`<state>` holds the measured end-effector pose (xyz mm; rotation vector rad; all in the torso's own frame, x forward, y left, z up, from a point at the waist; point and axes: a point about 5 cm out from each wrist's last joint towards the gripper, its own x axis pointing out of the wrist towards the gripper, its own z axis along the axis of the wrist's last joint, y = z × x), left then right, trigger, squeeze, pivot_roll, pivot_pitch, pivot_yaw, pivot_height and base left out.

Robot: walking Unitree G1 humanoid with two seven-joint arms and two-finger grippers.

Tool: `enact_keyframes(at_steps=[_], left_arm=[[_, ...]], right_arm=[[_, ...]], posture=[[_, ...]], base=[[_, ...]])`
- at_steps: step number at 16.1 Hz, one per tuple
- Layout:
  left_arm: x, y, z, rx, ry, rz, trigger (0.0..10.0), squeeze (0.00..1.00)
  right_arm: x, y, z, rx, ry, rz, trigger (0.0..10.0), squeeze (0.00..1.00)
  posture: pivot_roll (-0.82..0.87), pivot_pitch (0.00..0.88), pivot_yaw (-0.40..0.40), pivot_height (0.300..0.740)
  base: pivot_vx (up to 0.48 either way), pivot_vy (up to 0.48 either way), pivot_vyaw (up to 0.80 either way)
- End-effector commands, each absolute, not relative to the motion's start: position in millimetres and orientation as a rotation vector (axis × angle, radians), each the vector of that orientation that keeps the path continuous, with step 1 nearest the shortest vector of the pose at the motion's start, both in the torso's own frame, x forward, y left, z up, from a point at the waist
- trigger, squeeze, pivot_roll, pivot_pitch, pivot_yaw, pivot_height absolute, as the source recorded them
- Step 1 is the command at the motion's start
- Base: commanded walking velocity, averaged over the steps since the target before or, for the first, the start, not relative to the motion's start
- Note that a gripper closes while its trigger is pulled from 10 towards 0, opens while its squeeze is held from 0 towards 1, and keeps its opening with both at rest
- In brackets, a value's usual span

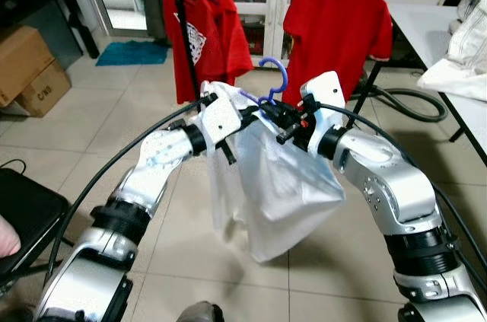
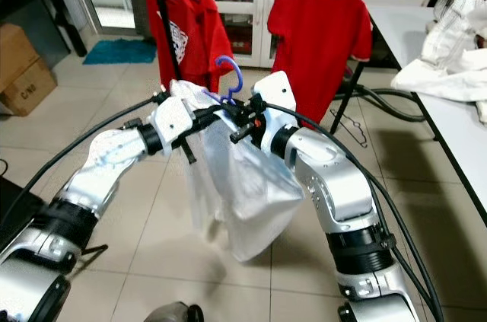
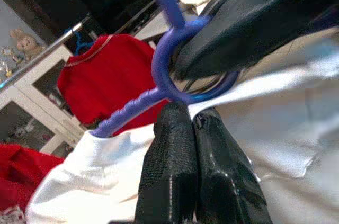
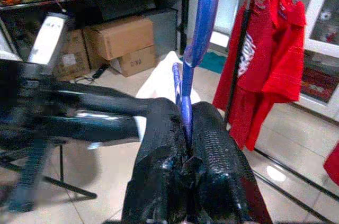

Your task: Hang hanger

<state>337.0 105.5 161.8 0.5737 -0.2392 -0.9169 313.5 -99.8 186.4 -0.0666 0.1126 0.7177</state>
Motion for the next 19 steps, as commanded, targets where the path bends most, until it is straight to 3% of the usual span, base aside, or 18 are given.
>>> enact_keyframes(at_steps=[1, 9, 19], left_arm=[[334.9, 107.1, 169.1, 0.593, -0.269, -0.929, 0.0, 0.0], [331.9, 127.4, 194.2, 0.69, -0.368, -0.746, 0.0, 0.0], [347.9, 133.5, 223.9, 0.779, -0.471, -0.566, 0.0, 0.0]], right_arm=[[314.4, -100.9, 185.7, -0.068, 0.118, 0.7, 10.0, 0.0], [327.5, -120.6, 147.8, -0.119, 0.321, 0.481, 10.0, 0.0], [318.3, -127.9, 126.5, -0.322, 0.462, 0.508, 10.0, 0.0]], posture=[[-0.02, 0.0, 0.066, 0.74], [-0.01, 0.0, 0.053, 0.74], [-0.02, 0.0, 0.06, 0.74]], base=[[0.0, 0.0, 0.0], [0.0, 0.0, 0.0], [0.0, 0.0, 0.0]])
